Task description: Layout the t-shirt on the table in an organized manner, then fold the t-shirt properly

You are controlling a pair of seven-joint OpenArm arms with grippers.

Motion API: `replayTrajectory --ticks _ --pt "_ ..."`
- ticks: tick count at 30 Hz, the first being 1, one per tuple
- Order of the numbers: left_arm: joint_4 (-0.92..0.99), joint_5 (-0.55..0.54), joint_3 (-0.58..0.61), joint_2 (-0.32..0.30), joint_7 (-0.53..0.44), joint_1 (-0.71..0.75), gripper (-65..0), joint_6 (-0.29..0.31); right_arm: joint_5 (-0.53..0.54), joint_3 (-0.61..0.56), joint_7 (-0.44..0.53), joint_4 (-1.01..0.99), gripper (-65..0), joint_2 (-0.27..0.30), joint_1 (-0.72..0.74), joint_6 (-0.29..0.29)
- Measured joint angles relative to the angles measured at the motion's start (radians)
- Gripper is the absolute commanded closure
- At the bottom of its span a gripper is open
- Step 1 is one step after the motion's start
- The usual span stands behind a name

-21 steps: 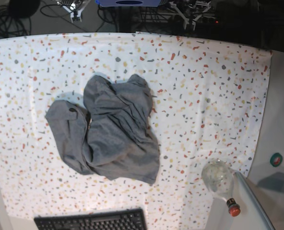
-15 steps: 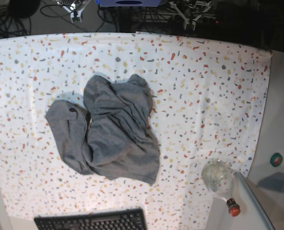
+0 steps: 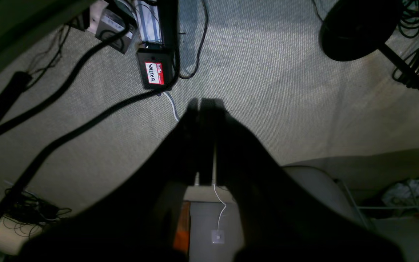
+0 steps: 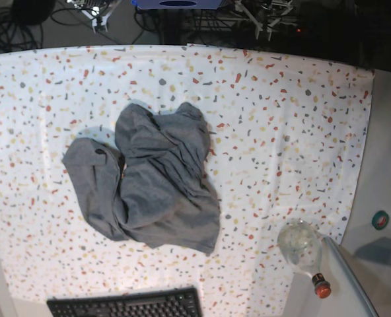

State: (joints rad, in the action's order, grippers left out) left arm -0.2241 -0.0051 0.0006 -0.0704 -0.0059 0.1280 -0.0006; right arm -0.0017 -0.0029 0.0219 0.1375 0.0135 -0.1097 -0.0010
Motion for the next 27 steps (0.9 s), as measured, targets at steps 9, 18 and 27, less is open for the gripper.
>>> replayTrajectory --ticks 9,18,27 --pt "0.003 0.000 0.010 -0.005 0.003 0.001 0.0 0.000 0.000 0.000 0.000 0.000 0.0 0.000 -0.005 0.000" --pt "-0.006 0.007 0.010 -0.022 0.001 0.017 0.0 0.000 0.001 0.004 -0.008 0.003 0.0 -0.003 -0.019 0.000" --pt "-0.383 0.002 0.011 -0.109 0.007 0.304 0.0 0.000 -0.003 0.005 -0.195 0.456 0.0 0.005 -0.312 -0.004"
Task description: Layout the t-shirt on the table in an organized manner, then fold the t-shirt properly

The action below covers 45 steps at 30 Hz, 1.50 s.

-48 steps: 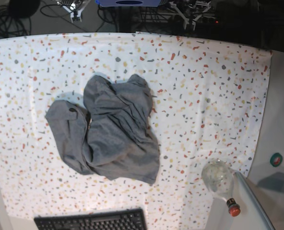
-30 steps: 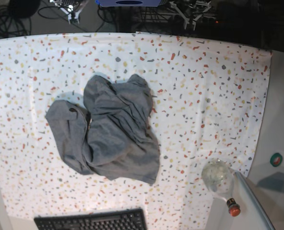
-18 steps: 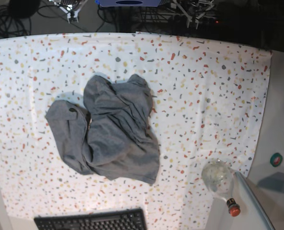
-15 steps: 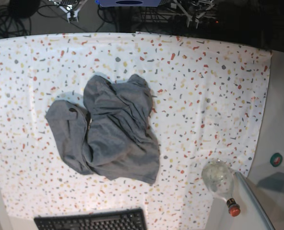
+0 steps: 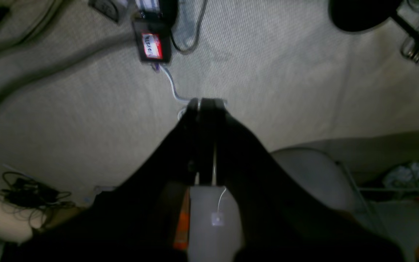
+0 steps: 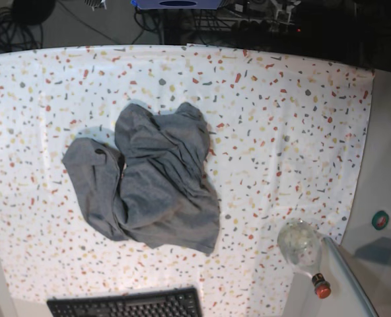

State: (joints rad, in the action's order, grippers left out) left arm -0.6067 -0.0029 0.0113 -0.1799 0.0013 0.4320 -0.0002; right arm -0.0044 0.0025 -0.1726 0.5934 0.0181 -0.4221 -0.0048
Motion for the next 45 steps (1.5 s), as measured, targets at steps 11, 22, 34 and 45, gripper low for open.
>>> replayTrajectory --ticks 11,22,34,45 --pt "-0.653 -0.287 -0.006 -0.187 0.018 0.430 0.0 -0.002 -0.001 0.126 -0.231 0.843 0.0 0.007 -0.404 -0.007" --pt "-1.208 -0.425 -0.035 -0.311 0.024 0.611 0.0 0.001 0.000 0.148 -0.312 1.418 0.0 -0.015 -0.447 -0.005" --pt "-1.329 -0.430 -0.238 -0.152 0.287 0.356 -6.6 -0.002 0.004 -0.062 -0.509 1.407 -31.2 0.045 -0.040 0.000" --pt "-1.328 -0.426 -0.246 -0.086 0.403 0.261 -19.3 -0.006 -0.001 -0.109 -0.514 1.243 -34.5 0.117 0.146 -0.003"
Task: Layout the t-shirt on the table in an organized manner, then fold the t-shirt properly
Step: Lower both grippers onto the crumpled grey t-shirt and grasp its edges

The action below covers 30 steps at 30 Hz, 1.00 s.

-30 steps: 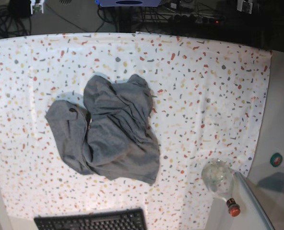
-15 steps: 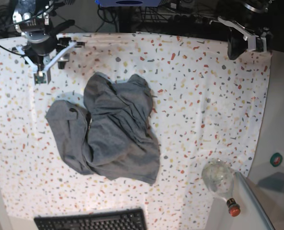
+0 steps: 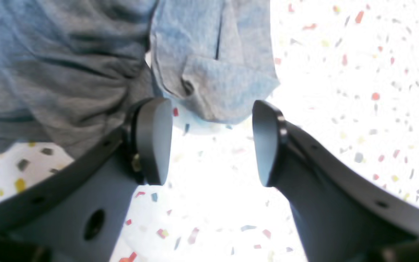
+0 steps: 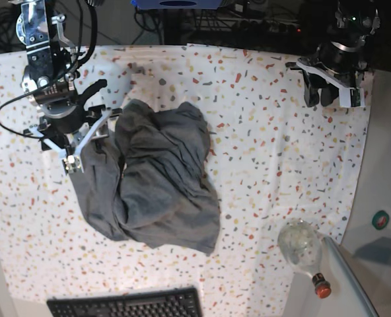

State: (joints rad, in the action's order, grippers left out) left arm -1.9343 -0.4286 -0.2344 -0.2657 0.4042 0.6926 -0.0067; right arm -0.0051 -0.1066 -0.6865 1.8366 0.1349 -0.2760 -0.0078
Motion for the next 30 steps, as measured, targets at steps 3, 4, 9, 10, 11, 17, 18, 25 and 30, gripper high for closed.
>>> replayTrajectory --ticks 3,4,9,10,11,17,18,25,30 --pt "0.000 0.000 0.000 0.002 0.002 0.000 -19.3 0.006 0.001 -0.024 -0.011 -0.067 -34.7 0.000 0.028 0.001" --pt "0.000 0.000 0.000 0.002 0.001 -0.002 -19.3 0.002 0.001 -0.037 -0.014 -0.088 -34.7 0.000 0.043 0.000" --pt "0.000 0.000 0.000 0.002 -0.003 -0.027 -19.3 0.003 0.006 -0.129 -0.038 -0.109 -34.7 -0.002 0.064 0.001" --pt "0.001 0.000 0.000 0.002 -0.001 -0.026 -19.3 0.003 0.008 -0.129 -0.044 -0.109 -34.7 -0.005 0.068 0.001" --pt "0.001 0.001 0.000 0.002 0.002 -0.023 -19.3 0.003 0.007 -0.129 -0.045 -0.111 -34.7 -0.005 0.077 0.000" --pt "0.001 0.000 0.000 0.002 0.004 -0.021 -19.1 0.005 -0.154 -0.121 -0.038 -0.156 -34.7 -0.001 0.113 0.000" --pt "0.001 0.001 0.000 0.002 0.004 -0.020 -19.1 0.000 -0.198 -0.124 -0.042 -0.159 -34.7 -0.003 0.107 0.000" --pt "0.001 0.001 0.000 0.002 0.004 -0.025 -19.1 0.003 -0.243 -0.125 -0.036 -0.249 -34.7 -0.034 0.140 0.006" --pt "0.001 0.001 0.000 0.002 0.004 -0.025 -19.1 0.003 -0.240 -0.127 -0.036 -0.296 -34.2 -0.036 0.163 0.006"
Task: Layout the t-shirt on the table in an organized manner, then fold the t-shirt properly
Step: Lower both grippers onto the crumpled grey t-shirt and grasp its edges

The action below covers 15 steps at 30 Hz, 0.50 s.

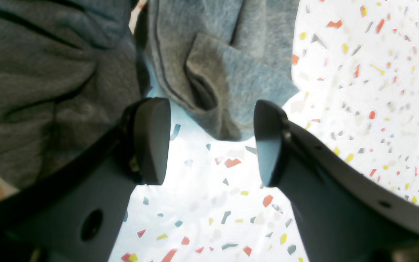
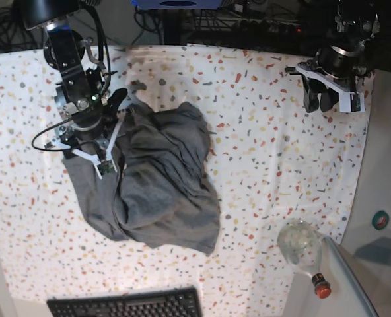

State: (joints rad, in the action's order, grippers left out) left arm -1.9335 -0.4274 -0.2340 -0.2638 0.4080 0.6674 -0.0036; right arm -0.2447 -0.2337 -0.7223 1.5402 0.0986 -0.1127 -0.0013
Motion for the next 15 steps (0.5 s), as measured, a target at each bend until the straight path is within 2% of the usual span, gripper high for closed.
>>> replayTrajectory --ticks 2,4,5,7,8,10,11,13,14,15 --pt "0.000 0.000 0.000 0.000 0.000 0.000 -19.1 0.000 0.000 0.000 0.021 -0.058 -33.9 -0.002 0.029 0.001" --pt "0.000 0.000 0.027 -0.002 -0.003 -0.001 -19.1 -0.008 -0.003 0.001 0.041 -0.082 -29.4 0.000 0.043 0.001" --pt "0.000 0.000 0.040 -0.001 -0.003 -0.002 -19.1 -0.005 -0.003 0.005 0.062 -0.085 -24.2 0.000 0.043 0.001" --pt "0.000 -0.001 0.068 0.001 -0.003 -0.003 -19.1 -0.003 -0.002 0.004 0.064 -0.085 -5.9 0.000 0.041 0.001" --pt "0.000 -0.001 0.085 0.001 -0.003 -0.011 -18.9 -0.004 -0.002 0.001 0.058 -0.077 0.0 0.000 0.038 0.001" --pt "0.014 0.000 0.122 0.000 -0.002 -0.034 -18.3 -0.003 -0.003 0.004 0.057 -0.040 0.0 0.000 0.024 0.002" --pt "0.024 0.006 0.146 0.000 -0.005 -0.049 -15.8 -0.004 -0.002 0.005 0.056 -0.011 0.0 0.000 0.014 0.001" --pt "0.040 0.007 0.206 -0.002 0.001 -0.087 -3.5 -0.004 -0.009 0.005 0.056 0.060 0.0 0.000 -0.013 0.000" --pt "0.043 0.006 0.236 -0.001 0.001 -0.109 0.0 -0.005 -0.003 0.005 0.048 0.097 0.0 0.000 -0.023 0.000" --pt "0.046 0.005 0.266 -0.001 0.003 -0.139 0.0 -0.005 -0.002 0.007 0.045 0.136 0.0 0.002 -0.031 0.002"
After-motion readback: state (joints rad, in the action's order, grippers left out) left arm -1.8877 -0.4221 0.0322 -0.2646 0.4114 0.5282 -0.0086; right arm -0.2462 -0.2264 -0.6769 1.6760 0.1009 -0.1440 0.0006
